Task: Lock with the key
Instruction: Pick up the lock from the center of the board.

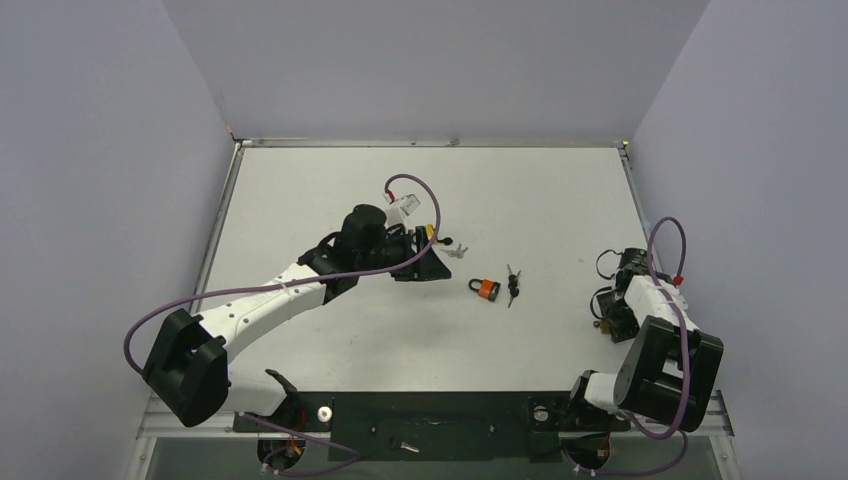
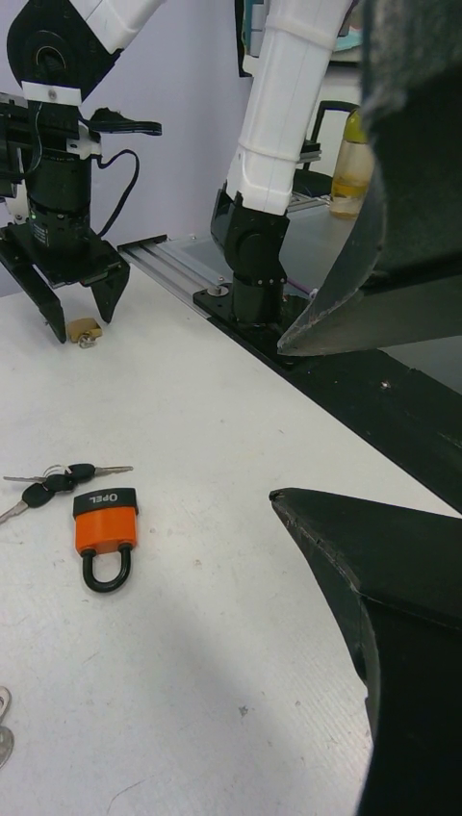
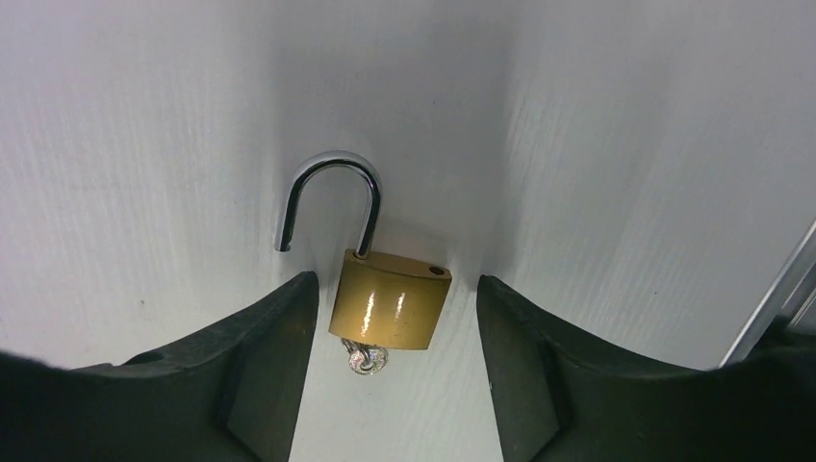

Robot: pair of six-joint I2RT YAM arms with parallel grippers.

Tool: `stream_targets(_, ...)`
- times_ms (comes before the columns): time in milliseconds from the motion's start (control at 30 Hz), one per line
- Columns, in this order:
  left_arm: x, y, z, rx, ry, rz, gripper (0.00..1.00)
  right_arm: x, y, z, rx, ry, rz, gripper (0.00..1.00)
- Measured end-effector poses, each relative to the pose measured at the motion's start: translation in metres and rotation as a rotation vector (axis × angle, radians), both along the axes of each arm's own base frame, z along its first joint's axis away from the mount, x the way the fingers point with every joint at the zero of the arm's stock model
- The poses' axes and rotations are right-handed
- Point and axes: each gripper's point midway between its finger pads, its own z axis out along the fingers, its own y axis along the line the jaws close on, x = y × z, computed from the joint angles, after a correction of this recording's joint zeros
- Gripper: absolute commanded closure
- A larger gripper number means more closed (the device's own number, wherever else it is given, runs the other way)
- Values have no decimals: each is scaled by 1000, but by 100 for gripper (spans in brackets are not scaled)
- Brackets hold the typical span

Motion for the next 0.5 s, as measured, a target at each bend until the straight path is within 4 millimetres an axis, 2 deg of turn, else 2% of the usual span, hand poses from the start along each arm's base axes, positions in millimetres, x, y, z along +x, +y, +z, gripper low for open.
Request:
stream_targets(100, 0, 0, 0, -1, 1, 0, 50, 2, 2, -2, 2, -5, 11, 58)
stream_targets(200, 2, 1, 0, -3, 2, 4, 50, 7, 7, -2, -6, -6, 46, 74)
stream_targets(300, 3, 1, 1, -7, 0, 7, 50, 17, 15, -1, -11, 1, 110, 80)
stream_targets(500, 4, 1, 3, -14, -3, 5, 49, 54, 40, 11, -26, -21, 276, 88)
